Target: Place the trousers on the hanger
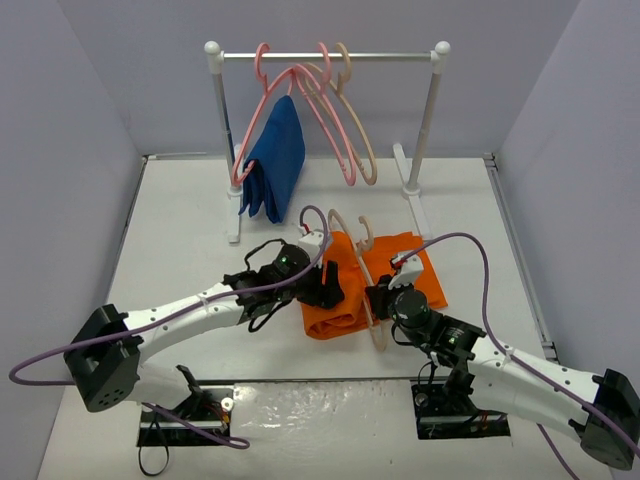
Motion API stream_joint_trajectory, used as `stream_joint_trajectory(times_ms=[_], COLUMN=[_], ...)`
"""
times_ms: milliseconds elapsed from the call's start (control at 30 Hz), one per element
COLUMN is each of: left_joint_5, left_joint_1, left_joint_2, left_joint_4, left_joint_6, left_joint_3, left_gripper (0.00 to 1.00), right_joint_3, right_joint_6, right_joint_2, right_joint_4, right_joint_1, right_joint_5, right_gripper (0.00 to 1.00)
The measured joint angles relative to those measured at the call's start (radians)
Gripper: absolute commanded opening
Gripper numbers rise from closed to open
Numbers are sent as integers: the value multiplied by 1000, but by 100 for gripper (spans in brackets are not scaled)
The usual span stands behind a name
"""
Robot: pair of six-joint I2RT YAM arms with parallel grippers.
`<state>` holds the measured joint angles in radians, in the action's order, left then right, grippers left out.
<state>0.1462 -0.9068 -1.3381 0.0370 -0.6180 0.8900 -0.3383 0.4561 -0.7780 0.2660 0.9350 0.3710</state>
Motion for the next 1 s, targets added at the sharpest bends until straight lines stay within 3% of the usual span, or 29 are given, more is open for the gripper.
stream_joint_trajectory(times_ms=[267, 700, 867, 1000], left_joint_5=[32, -49, -111, -225], left_joint_1=[-45, -115, -115, -111], left_joint_2=[-62, -266, -211, -64], left_joint_4=[-73, -391, -398, -297], left_joint_6=[24, -24, -25, -4], left_joint_3=[-48, -52, -67, -75], left_gripper=[47, 47, 48, 47], right_joint_3=[-19, -27, -27, -27], right_joint_6=[-5, -1, 0, 0], right_joint_2=[0, -1, -1, -1], right_joint_4=[-22, -35, -34, -31], right_joint_1=[-6, -6, -6, -6], right_joint_5=[-19, -39, -40, -50], right_gripper=[0, 0, 0, 0])
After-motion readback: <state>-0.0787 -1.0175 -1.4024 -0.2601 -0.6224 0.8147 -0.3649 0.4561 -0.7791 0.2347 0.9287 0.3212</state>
